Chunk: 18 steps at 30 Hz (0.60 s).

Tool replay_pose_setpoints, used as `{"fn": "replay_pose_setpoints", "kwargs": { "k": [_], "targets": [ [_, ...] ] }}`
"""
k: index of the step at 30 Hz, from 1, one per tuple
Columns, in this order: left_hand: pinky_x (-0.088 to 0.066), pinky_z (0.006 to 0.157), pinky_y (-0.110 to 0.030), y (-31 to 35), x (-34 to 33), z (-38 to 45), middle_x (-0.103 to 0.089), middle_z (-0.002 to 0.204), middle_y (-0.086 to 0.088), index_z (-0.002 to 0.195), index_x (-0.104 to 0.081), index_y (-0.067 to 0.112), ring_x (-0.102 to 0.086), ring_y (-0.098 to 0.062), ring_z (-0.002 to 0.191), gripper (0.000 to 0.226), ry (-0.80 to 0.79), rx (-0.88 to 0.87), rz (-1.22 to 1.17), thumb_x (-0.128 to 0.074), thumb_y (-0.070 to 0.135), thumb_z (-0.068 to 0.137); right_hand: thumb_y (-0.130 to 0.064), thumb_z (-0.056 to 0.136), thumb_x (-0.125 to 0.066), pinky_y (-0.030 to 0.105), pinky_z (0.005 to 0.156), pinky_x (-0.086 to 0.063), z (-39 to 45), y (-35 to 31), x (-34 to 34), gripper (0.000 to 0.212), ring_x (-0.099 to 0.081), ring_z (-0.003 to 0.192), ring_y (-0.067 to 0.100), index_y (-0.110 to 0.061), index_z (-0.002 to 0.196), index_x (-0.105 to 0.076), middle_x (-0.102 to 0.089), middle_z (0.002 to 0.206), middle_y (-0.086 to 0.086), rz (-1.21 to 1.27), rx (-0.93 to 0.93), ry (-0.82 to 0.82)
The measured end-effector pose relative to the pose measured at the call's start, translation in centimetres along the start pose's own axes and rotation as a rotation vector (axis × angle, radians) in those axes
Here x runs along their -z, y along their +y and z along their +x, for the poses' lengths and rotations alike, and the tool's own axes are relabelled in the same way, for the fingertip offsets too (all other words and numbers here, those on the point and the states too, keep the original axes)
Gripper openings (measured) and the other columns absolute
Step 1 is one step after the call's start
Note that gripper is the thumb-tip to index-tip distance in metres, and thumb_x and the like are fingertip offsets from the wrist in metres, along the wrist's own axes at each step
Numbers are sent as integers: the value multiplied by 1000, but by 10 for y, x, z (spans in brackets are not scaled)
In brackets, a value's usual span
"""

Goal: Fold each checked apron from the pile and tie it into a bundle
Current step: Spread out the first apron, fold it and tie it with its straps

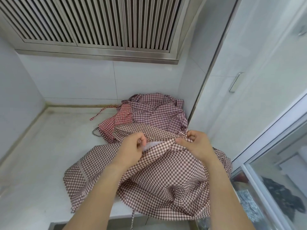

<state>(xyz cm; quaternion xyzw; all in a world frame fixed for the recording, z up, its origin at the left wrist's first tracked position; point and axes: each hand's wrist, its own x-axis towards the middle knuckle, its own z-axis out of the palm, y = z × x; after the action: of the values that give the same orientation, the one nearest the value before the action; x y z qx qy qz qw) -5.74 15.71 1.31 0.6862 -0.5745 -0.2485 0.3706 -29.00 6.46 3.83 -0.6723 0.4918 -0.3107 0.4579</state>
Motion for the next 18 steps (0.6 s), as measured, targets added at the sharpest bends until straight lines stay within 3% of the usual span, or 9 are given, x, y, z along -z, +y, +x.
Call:
{"fn": "replay_pose_setpoints", "kwargs": {
  "k": [2,4,6,9,11,14,18],
  "targets": [
    [-49,86,-22,-5,0,-1,-61,99,5,74,-63,24,-60,-13,93,32,60,-40,92,-62,-7,86,-23,78,-84,49,80,-59,1,0,2,29,-71,83,30,0,81,-66,-75,85,8,13,3,19],
    [-49,94,-28,-8,-1,-1,-60,106,4,88,-73,20,-58,-12,97,25,74,-33,206,-59,-1,91,-21,78,-84,50,79,-59,2,-2,2,28,-71,82,33,0,80,-65,-74,83,10,4,8,32],
    [-46,102,-33,-12,-4,0,-57,116,3,110,-73,17,-54,-12,105,21,-7,7,249,-56,15,98,-21,78,-84,45,72,-60,4,-5,0,28,-70,74,29,-2,76,-63,-73,79,9,-27,26,22],
    [-39,109,-35,-12,-12,1,-47,128,7,131,-63,21,-46,-12,117,44,-225,65,151,-58,47,96,-23,78,-84,30,62,-50,10,-16,-4,30,-61,63,13,-12,69,-58,-68,70,1,-145,78,-29],
    [-41,105,-33,-14,-18,1,-45,118,9,123,-65,23,-47,-13,113,47,-287,57,150,-67,53,87,-26,77,-84,32,66,-51,16,-21,-4,31,-63,67,17,-12,69,-58,-69,74,2,-216,108,-59],
    [-45,90,-29,-20,-23,-4,-49,101,9,90,-62,24,-51,-10,95,26,-219,2,164,-77,43,81,-30,75,-85,37,77,-54,22,-23,3,32,-66,81,22,-8,74,-62,-71,81,5,-272,133,-61],
    [-49,69,-30,-35,-10,-12,-60,79,6,72,-63,18,-56,-11,73,35,-201,-55,241,-74,50,82,-31,75,-85,29,74,-49,24,-21,14,29,-63,76,15,-13,72,-63,-68,77,-2,-303,134,-43]
  ]
}}
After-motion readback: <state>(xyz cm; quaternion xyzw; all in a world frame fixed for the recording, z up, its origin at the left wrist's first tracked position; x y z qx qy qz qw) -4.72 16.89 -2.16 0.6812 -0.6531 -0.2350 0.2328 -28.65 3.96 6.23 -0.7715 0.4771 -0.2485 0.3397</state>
